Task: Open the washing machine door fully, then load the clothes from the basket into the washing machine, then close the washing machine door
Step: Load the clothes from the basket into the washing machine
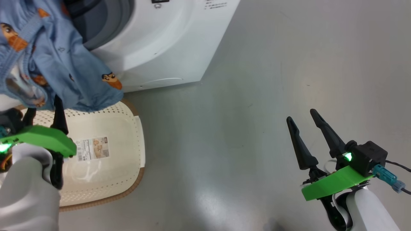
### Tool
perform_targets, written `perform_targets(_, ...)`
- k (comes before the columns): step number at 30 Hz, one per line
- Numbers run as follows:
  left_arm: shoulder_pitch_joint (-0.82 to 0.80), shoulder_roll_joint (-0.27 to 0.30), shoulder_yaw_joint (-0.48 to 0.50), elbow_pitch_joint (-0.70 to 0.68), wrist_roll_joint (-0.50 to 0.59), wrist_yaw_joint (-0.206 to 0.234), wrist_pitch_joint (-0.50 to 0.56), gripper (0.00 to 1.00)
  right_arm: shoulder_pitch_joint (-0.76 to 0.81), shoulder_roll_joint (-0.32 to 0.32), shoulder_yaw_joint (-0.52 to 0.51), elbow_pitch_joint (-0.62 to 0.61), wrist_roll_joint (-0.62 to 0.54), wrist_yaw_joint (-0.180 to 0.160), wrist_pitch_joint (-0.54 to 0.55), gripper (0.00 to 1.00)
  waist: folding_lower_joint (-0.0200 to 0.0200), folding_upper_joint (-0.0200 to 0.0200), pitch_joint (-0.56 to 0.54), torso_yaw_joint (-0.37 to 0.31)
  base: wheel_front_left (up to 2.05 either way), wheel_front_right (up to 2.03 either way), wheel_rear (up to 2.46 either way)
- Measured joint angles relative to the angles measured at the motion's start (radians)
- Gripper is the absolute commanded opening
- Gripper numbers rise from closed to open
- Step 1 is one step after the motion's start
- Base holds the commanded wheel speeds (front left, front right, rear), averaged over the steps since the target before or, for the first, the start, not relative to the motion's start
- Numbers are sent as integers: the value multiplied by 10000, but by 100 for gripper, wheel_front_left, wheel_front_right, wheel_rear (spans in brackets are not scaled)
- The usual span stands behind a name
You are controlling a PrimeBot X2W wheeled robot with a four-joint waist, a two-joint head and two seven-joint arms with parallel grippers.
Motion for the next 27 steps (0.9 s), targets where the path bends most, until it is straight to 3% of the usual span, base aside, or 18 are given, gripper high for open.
perform_targets(21, -818, 546, -1820, 153, -1770, 0, 0, 100, -110, 23, 564, 115, 2, 0, 0, 100, 0, 0, -91, -522, 0, 0, 0)
perform_targets(22, -820, 617, -1894, 184, -1839, 0, 0, 95, -109, 15, 608, 115, 2, 0, 0, 100, 0, 0, -118, -556, 0, 0, 0)
perform_targets(23, -822, 675, -1948, 234, -1918, 0, 0, 58, -109, 8, 619, 111, 4, 0, 0, 100, 0, 0, -138, -588, 0, 0, 0)
perform_targets(25, -829, 732, -2002, 326, -2069, 0, 0, 28, -107, -42, 619, 109, 4, 0, 0, 100, 0, 0, -168, -642, 0, 0, 0)
perform_targets(26, -847, 740, -2025, 349, -2157, 0, 0, 4, -105, -63, 619, 107, 4, 0, 0, 100, 0, 0, -179, -660, 0, 0, 0)
perform_targets(27, -847, 740, -2025, 349, -2157, 0, 0, 0, -105, -63, 619, 107, 4, 0, 0, 100, 0, 0, -179, -660, 0, 0, 0)
